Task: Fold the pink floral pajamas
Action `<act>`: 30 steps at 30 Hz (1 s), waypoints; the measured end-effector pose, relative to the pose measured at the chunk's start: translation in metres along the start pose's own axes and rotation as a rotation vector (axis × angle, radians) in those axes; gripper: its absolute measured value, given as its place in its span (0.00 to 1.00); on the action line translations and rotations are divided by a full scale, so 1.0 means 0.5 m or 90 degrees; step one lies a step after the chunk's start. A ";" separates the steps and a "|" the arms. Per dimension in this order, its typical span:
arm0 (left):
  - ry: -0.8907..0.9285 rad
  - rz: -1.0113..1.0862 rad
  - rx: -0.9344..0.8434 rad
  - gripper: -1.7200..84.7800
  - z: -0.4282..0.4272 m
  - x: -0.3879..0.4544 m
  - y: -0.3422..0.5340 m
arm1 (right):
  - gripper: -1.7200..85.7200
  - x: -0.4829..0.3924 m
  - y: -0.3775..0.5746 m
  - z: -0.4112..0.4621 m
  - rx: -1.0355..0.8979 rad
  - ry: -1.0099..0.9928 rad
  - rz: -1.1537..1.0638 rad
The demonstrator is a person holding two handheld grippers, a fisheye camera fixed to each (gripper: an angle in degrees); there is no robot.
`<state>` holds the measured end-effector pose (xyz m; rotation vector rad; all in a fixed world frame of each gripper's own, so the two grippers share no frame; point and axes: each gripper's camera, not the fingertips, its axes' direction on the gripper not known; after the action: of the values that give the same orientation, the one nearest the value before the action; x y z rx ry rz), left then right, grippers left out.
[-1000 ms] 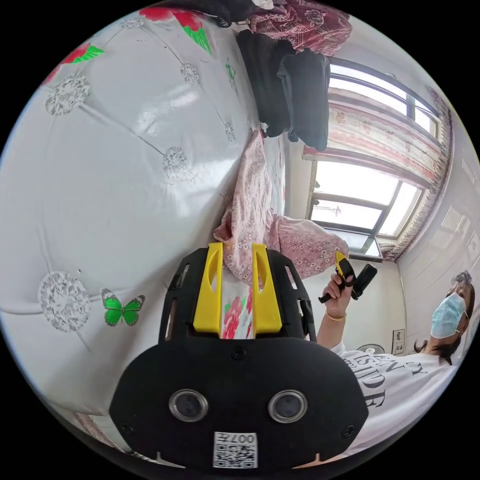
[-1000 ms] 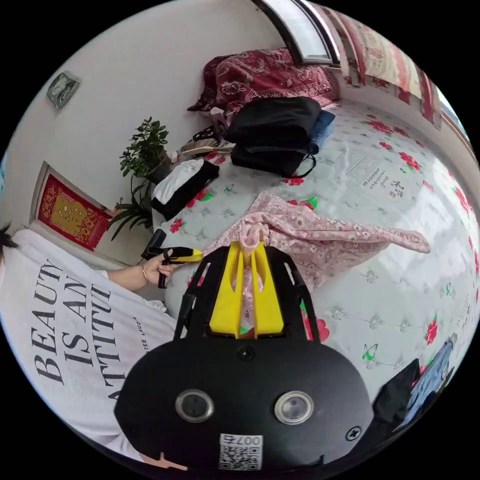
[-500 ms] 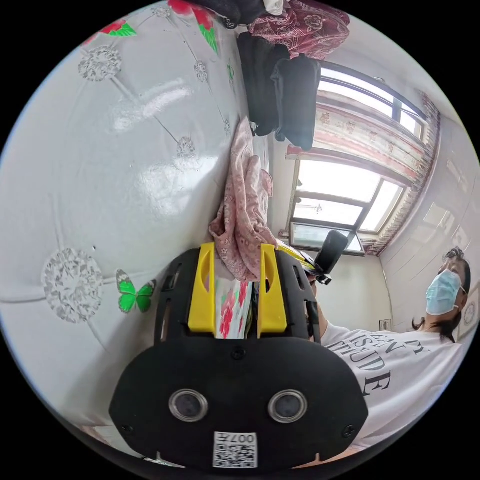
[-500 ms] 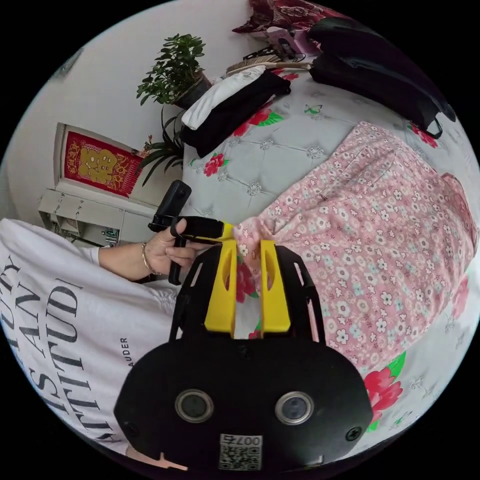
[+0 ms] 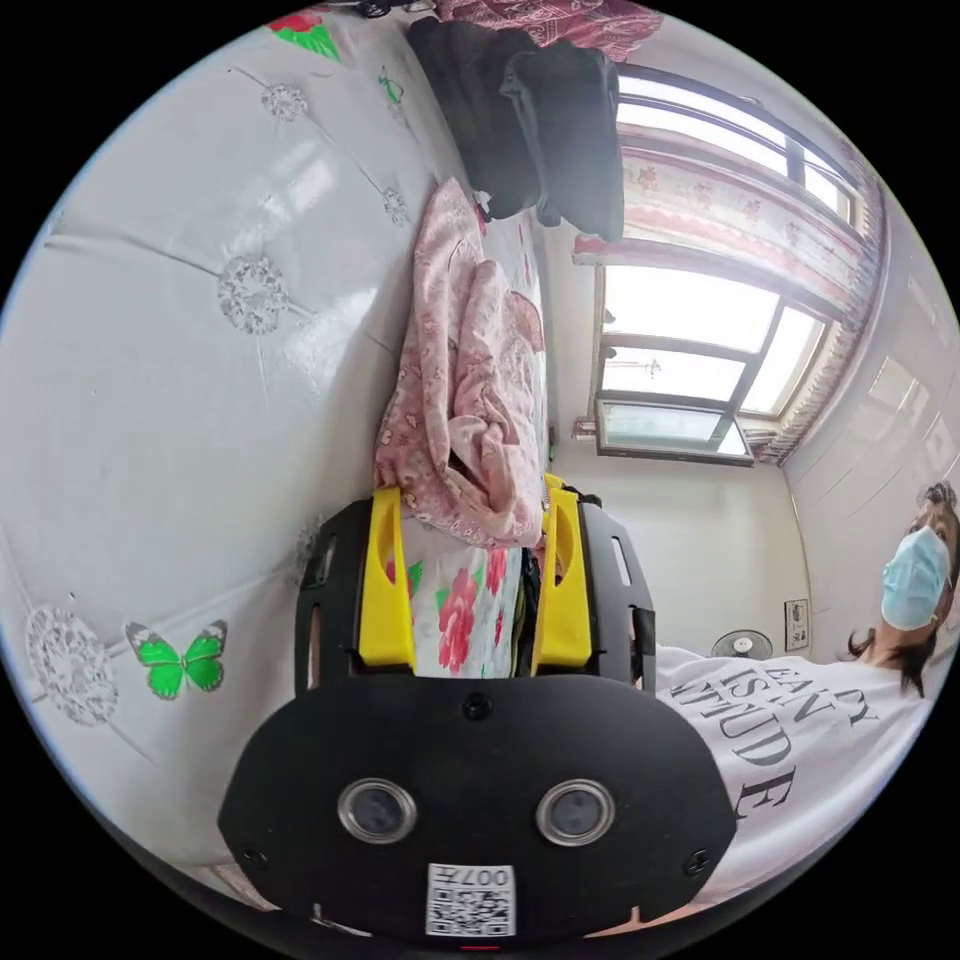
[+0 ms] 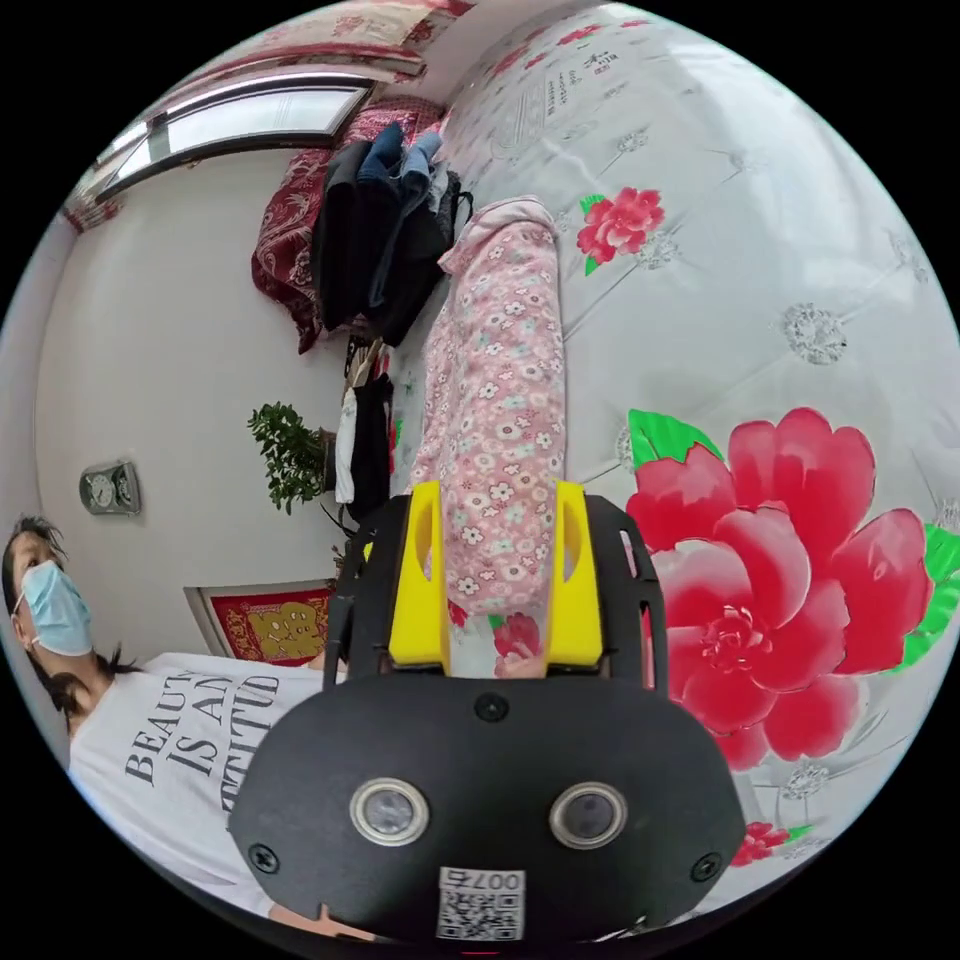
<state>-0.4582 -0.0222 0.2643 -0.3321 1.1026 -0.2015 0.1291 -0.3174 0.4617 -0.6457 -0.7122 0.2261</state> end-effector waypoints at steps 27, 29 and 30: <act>0.037 0.371 0.222 0.02 -0.322 0.385 -0.129 | 0.04 -0.629 -0.166 0.097 0.059 -0.160 -0.424; 0.009 0.410 0.258 0.03 -0.391 0.424 -0.113 | 0.04 -0.738 -0.153 0.157 0.062 -0.167 -0.495; -0.016 0.420 0.278 0.03 -0.433 0.433 -0.095 | 0.04 -0.758 -0.148 0.177 0.059 -0.169 -0.505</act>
<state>-0.5571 -0.1713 0.0116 0.4205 1.0570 0.1505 -0.2131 -0.4864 0.3560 -0.2087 -1.1508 -0.3936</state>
